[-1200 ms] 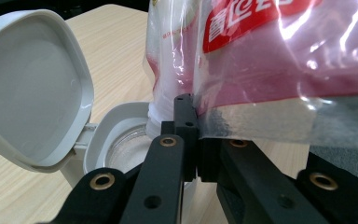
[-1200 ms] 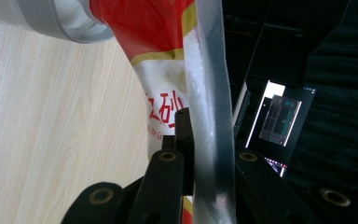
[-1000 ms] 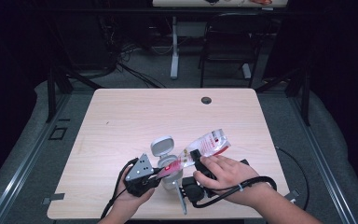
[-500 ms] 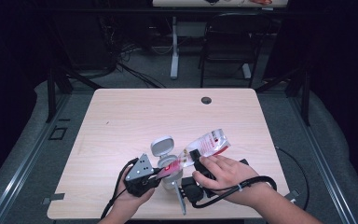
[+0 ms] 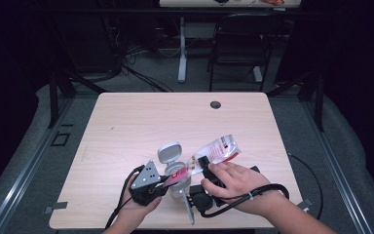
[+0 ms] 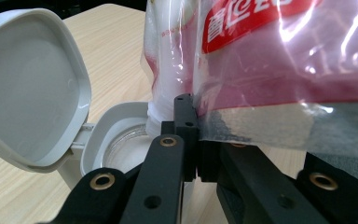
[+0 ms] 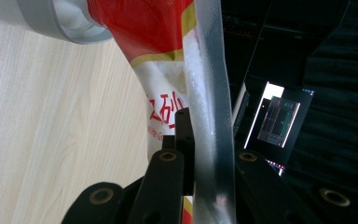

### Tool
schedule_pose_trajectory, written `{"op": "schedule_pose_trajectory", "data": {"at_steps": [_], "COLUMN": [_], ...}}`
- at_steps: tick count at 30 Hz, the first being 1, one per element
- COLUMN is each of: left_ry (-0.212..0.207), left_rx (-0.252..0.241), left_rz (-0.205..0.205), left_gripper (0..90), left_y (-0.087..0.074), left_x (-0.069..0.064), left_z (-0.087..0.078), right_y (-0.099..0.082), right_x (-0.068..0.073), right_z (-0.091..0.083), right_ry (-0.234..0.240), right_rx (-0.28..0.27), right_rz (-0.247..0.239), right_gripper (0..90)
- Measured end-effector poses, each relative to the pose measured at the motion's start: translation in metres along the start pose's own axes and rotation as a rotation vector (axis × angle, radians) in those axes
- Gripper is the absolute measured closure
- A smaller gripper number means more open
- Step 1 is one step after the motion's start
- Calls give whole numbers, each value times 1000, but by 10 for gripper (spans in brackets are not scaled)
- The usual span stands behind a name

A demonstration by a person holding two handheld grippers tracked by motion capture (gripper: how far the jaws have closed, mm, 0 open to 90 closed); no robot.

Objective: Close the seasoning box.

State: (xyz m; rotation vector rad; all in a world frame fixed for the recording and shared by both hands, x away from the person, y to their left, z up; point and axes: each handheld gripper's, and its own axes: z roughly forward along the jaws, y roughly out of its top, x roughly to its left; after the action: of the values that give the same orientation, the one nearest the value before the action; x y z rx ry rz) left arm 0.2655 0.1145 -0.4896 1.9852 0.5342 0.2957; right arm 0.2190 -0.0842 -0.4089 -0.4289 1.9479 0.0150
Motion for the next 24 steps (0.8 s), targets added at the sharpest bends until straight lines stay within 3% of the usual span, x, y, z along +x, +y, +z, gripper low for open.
{"op": "schedule_pose_trajectory", "data": {"at_steps": [24], "left_ry": [13], "left_rx": [-4], "left_rz": [-10], "left_gripper": [899], "left_y": [-2], "left_x": [1], "left_z": [-5], "right_y": [5], "right_x": [-3], "right_z": [1], "right_ry": [-11], "right_rx": [-4], "right_rz": [-9], "right_gripper": [867]}}
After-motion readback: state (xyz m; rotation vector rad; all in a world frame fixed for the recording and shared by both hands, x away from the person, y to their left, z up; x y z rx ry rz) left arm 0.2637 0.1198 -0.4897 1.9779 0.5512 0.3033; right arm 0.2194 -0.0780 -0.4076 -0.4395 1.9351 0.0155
